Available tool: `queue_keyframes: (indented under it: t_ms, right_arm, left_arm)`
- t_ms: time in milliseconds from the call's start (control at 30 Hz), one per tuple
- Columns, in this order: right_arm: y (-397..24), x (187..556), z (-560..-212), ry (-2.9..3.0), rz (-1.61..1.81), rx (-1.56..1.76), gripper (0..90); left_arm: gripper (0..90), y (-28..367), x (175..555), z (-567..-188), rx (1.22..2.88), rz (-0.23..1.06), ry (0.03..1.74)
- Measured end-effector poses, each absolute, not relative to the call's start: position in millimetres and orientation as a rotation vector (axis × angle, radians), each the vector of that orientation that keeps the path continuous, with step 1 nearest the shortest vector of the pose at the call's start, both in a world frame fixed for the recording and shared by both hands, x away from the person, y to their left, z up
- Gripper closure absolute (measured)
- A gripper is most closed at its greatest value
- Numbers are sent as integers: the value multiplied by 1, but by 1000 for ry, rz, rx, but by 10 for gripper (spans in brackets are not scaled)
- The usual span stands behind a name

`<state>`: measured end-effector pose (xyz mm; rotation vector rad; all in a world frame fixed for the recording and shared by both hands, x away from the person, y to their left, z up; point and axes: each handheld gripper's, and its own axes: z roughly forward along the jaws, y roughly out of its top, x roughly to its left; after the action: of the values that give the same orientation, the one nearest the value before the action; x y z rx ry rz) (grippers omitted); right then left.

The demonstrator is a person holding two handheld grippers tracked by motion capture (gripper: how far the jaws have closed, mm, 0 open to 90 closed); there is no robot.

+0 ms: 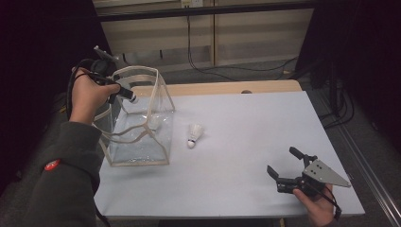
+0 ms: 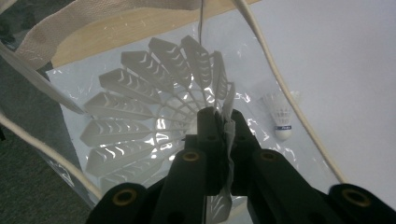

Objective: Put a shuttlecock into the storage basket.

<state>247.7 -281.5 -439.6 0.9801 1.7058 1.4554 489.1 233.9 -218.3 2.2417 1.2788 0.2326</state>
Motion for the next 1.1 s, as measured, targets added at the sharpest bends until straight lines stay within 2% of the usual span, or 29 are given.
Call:
queue_keyframes:
  t_ms: [1100]
  right_arm:
    - [-283,247,-439,1700,1460,982,24]
  left_arm:
    - [860,248,497,-233,2244,268,1344]
